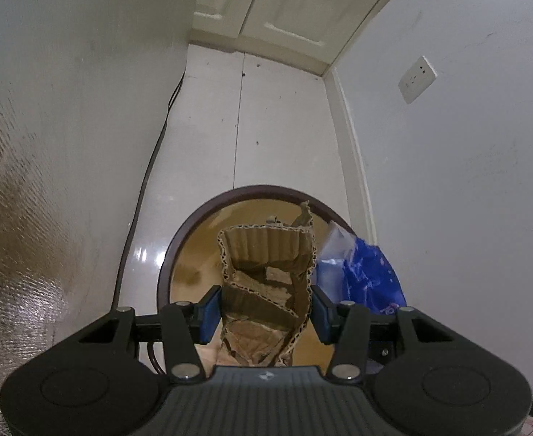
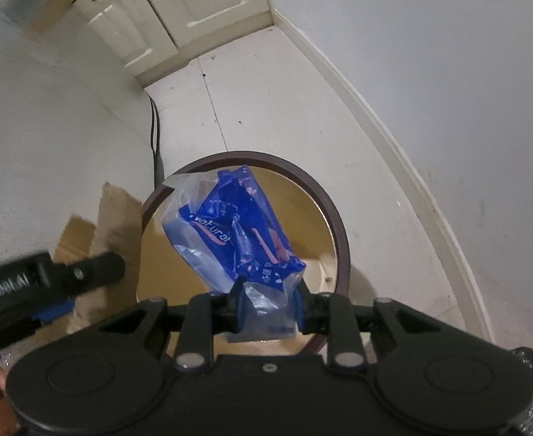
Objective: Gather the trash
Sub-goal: 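Open the right gripper dropping the blue bag while the left gripper drops the cardboard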
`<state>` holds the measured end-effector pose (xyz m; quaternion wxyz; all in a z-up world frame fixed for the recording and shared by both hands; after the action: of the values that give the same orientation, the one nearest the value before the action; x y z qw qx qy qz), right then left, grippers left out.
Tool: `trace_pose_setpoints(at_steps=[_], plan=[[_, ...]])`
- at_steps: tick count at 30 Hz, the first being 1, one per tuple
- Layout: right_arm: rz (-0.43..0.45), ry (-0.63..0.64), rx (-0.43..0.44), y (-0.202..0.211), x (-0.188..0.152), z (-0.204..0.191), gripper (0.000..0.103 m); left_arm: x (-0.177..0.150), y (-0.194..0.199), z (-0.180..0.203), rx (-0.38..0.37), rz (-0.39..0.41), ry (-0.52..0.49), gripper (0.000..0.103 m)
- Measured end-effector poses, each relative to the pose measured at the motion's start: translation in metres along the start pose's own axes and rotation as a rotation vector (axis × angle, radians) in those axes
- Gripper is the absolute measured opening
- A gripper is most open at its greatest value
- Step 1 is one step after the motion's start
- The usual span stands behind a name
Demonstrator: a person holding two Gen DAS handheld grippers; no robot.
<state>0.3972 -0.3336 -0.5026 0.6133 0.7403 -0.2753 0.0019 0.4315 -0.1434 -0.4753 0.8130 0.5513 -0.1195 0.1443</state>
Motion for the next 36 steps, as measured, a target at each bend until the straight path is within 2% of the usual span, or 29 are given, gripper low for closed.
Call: trace_pose_setpoints(at_steps=[13, 21, 24, 26, 36], plan=[[0.022, 0.011, 0.023, -0.016, 0.003, -0.001, 0.029, 0.008, -0.016, -0.008, -0.024, 0.017, 0.041, 0.051], [0.027, 0.030, -0.014, -0.005, -0.003, 0.003, 0.060, 0.007, -0.021, -0.005, -0.019, 0.004, 0.026, 0.052], [0.020, 0.035, -0.039, -0.004, 0.000, 0.005, 0.060, 0.007, -0.025, -0.006, -0.025, -0.004, 0.038, 0.060], [0.018, 0.039, -0.053, -0.002, 0.002, 0.007, 0.060, 0.006, -0.029, -0.009, -0.009, -0.011, 0.049, 0.073], [0.005, 0.094, -0.091, -0.003, 0.004, 0.012, 0.061, 0.001, -0.040, -0.014, 0.105, -0.080, -0.003, 0.081]])
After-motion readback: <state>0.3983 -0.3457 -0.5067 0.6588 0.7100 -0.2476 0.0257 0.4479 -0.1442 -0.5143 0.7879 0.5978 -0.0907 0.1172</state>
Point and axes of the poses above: each gripper's, at about its wrist camera, not at the fingertips, and y roughly against the way its jaws point, z to its right, x to its top, the point moved 3 cm from there along -y, roughly the way its jaws point, and after that the axes turned 1 degree about -x, right-handed, at the moved point
